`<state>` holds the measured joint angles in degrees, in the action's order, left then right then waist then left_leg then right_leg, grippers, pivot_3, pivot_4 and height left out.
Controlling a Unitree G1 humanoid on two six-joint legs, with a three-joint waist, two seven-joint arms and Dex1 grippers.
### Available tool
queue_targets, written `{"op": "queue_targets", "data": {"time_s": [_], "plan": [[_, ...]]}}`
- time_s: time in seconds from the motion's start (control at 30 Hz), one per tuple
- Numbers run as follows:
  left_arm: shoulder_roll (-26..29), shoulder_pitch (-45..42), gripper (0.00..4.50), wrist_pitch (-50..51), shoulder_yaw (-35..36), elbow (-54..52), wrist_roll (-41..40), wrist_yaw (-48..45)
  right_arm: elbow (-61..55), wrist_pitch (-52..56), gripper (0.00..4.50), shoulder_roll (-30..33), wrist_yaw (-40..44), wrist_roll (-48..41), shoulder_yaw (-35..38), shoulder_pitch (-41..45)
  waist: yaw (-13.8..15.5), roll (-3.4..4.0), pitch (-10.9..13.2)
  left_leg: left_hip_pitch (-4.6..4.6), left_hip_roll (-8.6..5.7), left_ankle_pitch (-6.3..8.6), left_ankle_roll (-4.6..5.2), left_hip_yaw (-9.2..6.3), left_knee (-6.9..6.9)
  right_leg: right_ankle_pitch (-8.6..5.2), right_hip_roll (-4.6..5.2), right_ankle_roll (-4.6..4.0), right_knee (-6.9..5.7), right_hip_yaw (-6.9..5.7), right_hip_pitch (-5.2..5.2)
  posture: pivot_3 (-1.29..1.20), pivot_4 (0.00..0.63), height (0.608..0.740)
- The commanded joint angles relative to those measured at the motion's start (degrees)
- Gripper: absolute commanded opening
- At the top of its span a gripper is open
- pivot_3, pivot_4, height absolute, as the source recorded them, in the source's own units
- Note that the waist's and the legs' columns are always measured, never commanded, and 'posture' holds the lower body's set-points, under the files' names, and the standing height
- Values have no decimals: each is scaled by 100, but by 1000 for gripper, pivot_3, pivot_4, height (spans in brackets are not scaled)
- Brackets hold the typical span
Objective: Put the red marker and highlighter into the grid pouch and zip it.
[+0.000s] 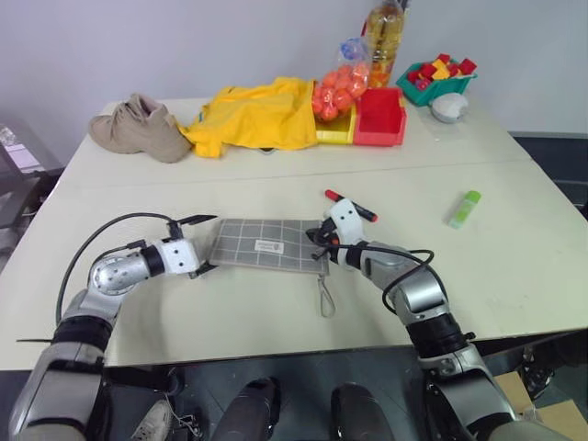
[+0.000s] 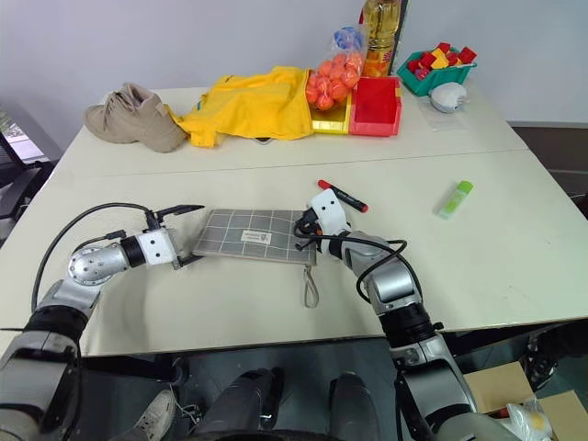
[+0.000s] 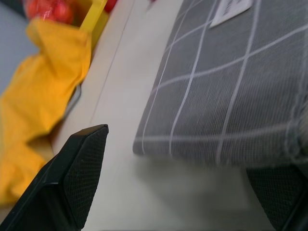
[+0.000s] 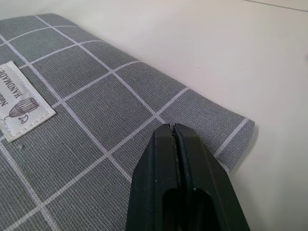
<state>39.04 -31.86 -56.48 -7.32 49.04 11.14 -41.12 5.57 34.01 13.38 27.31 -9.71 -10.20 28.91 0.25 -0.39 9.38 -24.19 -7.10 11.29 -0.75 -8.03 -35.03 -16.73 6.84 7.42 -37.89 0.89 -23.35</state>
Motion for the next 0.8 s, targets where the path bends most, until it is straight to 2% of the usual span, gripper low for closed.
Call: {"op": "queue_targets", "data": {"time_s": [0.03, 0.1, 0.2, 0.33, 0.43, 0.57, 0.67, 0.77, 0.8], "plan": [[46, -334, 4500, -758, -285, 565, 527, 325, -226, 88, 69, -14, -38, 31, 9, -133, 3, 0, 0, 0, 0, 0, 0, 0, 0, 0, 0, 1, 0, 0, 1, 0, 150, 740], [28, -566, 4500, -1005, -382, 820, 778, 602, -286, 120, 69, -8, -51, 41, -10, -185, 3, -1, 0, 0, -1, 0, 1, 0, -1, 1, 0, 2, -1, 0, 1, 0, 150, 740], [14, -811, 3702, -1333, -545, 1105, 1073, 925, -353, 159, 0, -14, -73, 47, -22, -223, -5, -2, -1, 0, -2, -1, 1, 0, -2, 2, 0, 5, -5, 0, 5, 0, 150, 740], [70, -953, 1629, -1669, -708, 1317, 1308, 1209, -379, 188, 0, -12, -98, 50, -8, -226, -76, -2, -1, -5, -2, -1, 1, 0, -1, 1, -1, 7, -12, 0, 10, 0, 150, 740], [69, -990, 146, -1773, -730, 1434, 1147, 1200, -371, 189, 0, -13, -109, 53, 1, -217, -97, -3, -2, -6, -3, -2, 1, -3, -2, 0, -1, 7, -15, -1, 10, 0, 150, 740], [6, -826, 33, -1656, -685, 1452, 525, 723, -343, 98, 0, -52, -184, 88, 20, -184, -112, -3, -2, -6, -2, -2, 1, -3, -2, 0, -2, 8, -17, -1, 9, 0, 150, 740], [-39, -419, 33, -1076, -534, 1041, -401, 39, -321, -272, 0, -6, -300, 228, 100, -43, -147, -2, -2, -6, -2, -2, 1, -2, -1, 0, -2, 8, -18, 1, 8, 0, 150, 740], [-96, 238, 33, 347, -158, -116, -1391, -287, -434, -406, 0, 53, -312, 39, 502, 205, -182, 2, 1, -6, 0, -2, 1, -1, 0, 0, -2, 8, -20, 4, 2, 0, 150, 740], [-115, 580, 10, 1003, 6, -794, -1684, -177, -539, -314, 249, 95, -243, -149, 708, 294, -214, 2, 1, -9, 0, -2, 1, -1, 1, 0, -2, 8, -21, 7, 0, 0, 150, 740]]}}
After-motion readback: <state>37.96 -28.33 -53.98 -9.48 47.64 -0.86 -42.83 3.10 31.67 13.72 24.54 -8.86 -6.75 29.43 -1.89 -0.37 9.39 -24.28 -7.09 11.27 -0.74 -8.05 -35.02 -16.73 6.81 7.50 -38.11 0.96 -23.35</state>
